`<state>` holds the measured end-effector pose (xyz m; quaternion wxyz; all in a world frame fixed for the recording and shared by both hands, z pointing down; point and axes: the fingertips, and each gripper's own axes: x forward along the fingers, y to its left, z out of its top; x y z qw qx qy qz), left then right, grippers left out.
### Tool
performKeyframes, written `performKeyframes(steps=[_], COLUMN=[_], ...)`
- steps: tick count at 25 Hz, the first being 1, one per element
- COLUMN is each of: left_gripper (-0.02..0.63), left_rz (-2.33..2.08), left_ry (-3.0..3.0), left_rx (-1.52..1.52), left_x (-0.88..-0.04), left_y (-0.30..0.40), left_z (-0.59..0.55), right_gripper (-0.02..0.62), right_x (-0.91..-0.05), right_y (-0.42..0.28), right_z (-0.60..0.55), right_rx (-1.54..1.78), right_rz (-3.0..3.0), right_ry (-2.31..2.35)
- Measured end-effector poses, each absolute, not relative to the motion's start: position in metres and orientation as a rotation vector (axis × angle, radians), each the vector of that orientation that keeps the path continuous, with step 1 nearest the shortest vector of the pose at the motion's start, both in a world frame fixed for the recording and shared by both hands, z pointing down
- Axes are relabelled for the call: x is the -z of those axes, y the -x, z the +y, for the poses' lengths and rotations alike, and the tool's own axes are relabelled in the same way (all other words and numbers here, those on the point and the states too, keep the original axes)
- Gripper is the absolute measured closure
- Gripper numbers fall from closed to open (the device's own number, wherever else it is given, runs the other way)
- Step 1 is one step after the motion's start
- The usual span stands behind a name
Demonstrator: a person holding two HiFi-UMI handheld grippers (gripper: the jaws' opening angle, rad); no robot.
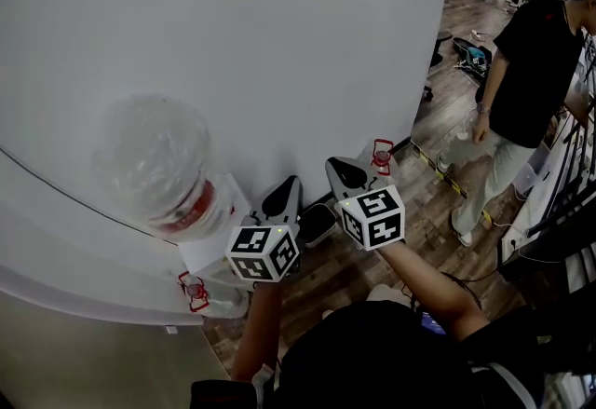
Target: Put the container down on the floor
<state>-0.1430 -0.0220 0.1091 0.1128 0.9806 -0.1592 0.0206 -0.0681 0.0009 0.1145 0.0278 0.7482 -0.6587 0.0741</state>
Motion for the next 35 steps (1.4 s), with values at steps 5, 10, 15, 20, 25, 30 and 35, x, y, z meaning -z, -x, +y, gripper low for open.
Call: performKeyframes(steps=[5,10,15,20,25,30,35], left_gripper=[0.592,0.592,0.592,0.592,0.592,0.592,0.592], left_rz=[-0.481,-0.477,-0.476,-0.481,-0.497,-0.505,-0.504], left_ry=[-2.883,-2.870,-2.868,-2.873,-2.870,-2.867,-2.863], left_rx=[-0.031,-0.032,-0.011,-0.019,-0.015,-0.004,-0.010], left_x=[-0.101,-0.098,-0.090,-0.089,-0.088,-0.085,-0.086], left_y=[0.136,0.113,0.088,0.072,0.066,0.065,0.065], left_z=[-0.019,-0.012,-0.004,0.004,0.004,0.004,0.007], right_gripper=[0.565,0.566,0.566,0.567,0.566,0.566,0.566], right_x=[-0.108,-0.104,-0.095,-0.093,-0.094,-0.089,-0.091], right_y=[0.061,0.038,0.013,-0.003,-0.009,-0.012,-0.012], right_z=[0.004,0.014,0.024,0.031,0.031,0.034,0.037], right_rx=[-0.218,-0.241,-0.222,-0.240,-0.257,-0.251,-0.269], right_rz=[-2.060,-2.066,-2.061,-2.081,-2.103,-2.114,-2.120], right_ry=[-2.299,-2.288,-2.283,-2.291,-2.288,-2.292,-2.289])
